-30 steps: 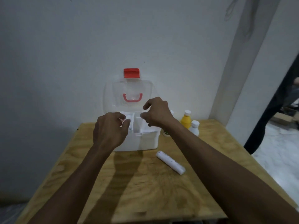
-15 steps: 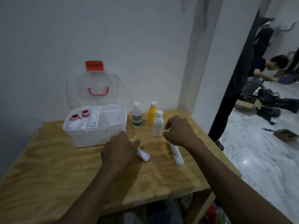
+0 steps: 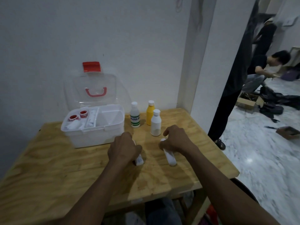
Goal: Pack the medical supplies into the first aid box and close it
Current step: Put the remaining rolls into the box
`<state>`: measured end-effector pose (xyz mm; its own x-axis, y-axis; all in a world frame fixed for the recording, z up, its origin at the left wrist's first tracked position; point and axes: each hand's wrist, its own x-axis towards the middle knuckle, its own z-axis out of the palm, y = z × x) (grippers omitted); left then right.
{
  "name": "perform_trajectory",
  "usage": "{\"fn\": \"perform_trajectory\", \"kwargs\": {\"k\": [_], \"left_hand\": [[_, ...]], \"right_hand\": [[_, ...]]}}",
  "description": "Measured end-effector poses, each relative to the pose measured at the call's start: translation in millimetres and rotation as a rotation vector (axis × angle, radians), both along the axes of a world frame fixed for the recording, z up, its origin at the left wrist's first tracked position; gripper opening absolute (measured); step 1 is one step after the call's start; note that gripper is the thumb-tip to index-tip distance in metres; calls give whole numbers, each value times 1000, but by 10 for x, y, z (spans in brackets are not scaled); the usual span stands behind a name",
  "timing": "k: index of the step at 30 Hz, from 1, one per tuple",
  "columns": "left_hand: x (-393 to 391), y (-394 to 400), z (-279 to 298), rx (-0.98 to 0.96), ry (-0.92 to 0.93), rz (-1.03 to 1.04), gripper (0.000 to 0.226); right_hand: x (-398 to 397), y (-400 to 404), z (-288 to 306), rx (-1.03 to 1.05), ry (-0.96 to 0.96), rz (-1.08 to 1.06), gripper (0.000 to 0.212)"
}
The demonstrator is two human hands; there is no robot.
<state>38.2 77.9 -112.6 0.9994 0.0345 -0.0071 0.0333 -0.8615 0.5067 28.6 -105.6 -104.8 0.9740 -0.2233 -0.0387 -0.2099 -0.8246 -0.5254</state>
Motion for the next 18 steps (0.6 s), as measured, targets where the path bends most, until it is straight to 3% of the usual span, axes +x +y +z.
{"fn": "perform_trajectory", "kwargs": {"k": [10, 14, 18], "left_hand": [[-153, 251, 289, -320, -216, -59, 58], [-169, 472, 559, -439, -358, -64, 45], [-50, 711, 841, -488, -426, -10, 40]], "right_hand": [[-63, 335, 365, 284, -276, 119, 30], [18, 567, 599, 408, -411, 163, 21], [184, 844, 818, 459, -528, 225, 26]]}}
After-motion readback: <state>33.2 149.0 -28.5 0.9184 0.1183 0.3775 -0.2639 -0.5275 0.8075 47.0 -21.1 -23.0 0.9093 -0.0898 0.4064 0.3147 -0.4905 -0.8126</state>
